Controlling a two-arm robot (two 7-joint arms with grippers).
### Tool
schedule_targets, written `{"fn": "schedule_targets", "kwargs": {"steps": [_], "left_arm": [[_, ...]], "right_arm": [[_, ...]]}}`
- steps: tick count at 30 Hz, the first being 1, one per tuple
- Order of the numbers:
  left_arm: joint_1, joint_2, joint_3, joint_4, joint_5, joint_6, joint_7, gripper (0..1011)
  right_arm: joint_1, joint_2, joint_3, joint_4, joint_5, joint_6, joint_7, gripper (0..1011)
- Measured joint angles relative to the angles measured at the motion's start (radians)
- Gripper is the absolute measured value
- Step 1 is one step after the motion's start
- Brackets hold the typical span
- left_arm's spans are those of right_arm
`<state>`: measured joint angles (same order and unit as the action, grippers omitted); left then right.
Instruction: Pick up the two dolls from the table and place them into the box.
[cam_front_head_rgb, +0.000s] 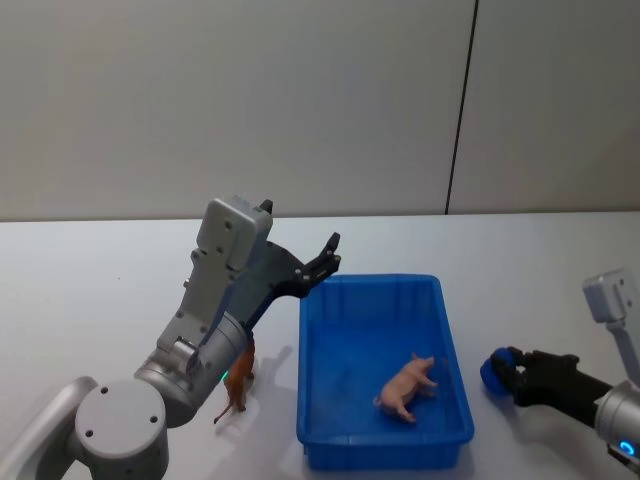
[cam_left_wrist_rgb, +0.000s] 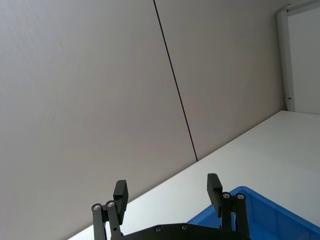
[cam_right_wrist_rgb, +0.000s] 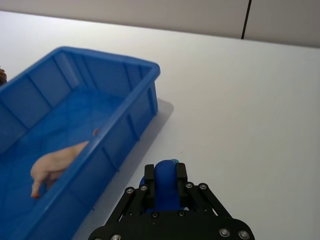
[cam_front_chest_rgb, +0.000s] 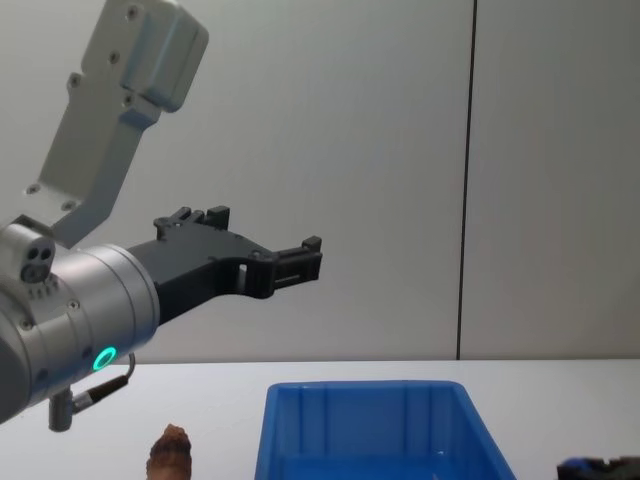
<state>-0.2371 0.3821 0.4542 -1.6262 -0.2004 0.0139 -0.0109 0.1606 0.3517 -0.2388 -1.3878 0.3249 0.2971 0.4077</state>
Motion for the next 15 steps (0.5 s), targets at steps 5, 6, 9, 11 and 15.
{"fn": "schedule_targets", "kwargs": {"steps": [5, 6, 9, 11, 15], "left_arm": [[0.0, 0.0, 0.0, 0.0, 0.0, 0.0, 0.0, 1001], [0.0, 0.0, 0.0, 0.0, 0.0, 0.0, 0.0, 1001], [0.0, 0.0, 0.0, 0.0, 0.0, 0.0, 0.0, 1001], [0.0, 0.0, 0.0, 0.0, 0.0, 0.0, 0.0, 1001], [0.0, 0.0, 0.0, 0.0, 0.0, 0.0, 0.0, 1001]], "right_arm": [[0.005, -0.001, 0.002, -0.012, 0.007, -0.021, -0.001, 216], [0.007, -0.001, 0.003, -0.016, 0.008, -0.025, -0.001, 206], [0.012, -0.002, 0.005, -0.028, 0.013, -0.042, -0.001, 194], [0.018, -0.003, 0.007, -0.039, 0.017, -0.053, 0.0, 182], [0.031, -0.006, 0.009, -0.058, 0.022, -0.072, 0.008, 164]]}}
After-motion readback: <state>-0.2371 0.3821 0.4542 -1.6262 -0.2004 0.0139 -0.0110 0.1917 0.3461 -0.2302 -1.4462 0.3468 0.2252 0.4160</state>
